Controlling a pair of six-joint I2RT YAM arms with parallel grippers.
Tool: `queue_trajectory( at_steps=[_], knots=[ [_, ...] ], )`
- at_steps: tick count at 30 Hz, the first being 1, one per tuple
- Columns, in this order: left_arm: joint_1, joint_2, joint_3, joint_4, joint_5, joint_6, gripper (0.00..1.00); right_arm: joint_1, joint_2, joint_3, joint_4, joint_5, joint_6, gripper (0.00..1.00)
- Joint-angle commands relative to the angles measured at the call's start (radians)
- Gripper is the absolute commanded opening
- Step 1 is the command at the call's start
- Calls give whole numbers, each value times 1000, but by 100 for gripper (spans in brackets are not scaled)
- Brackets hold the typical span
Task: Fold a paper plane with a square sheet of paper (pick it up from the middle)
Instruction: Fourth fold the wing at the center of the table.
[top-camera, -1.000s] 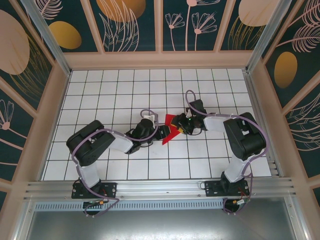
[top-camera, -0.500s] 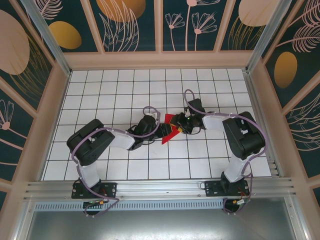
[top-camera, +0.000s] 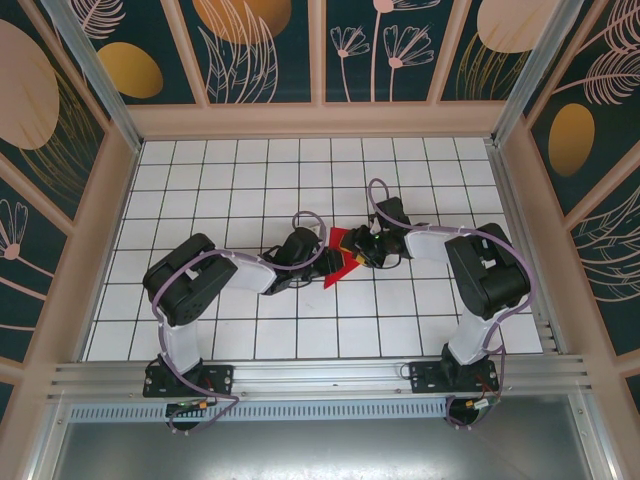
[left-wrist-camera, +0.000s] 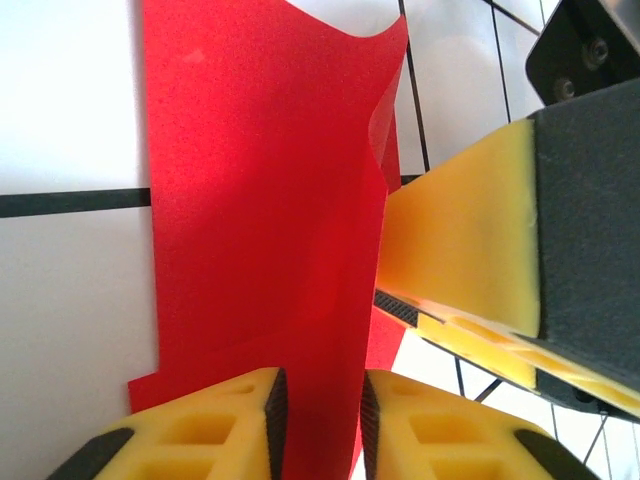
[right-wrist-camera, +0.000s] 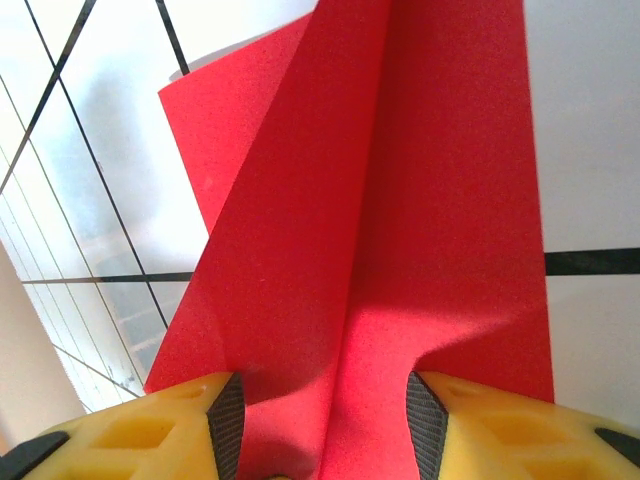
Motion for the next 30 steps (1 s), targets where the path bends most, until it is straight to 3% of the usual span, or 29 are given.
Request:
queue_trajectory(
  at_steps=[1,4,14,30],
  knots=[
    [3,18,20,-14,9,18,23,14,82,-27,-72,101,-35,51],
    [6,15,9,8,14,17,14,13,74,-36,-64,93,-40,51],
    [25,-8,-60,122,44,8,5,-2,-34,-21,-31,44,-104,51],
    [42,3,-131,330,118,-60,3,-5,-44,31,-29,-7,-193,48]
  ],
)
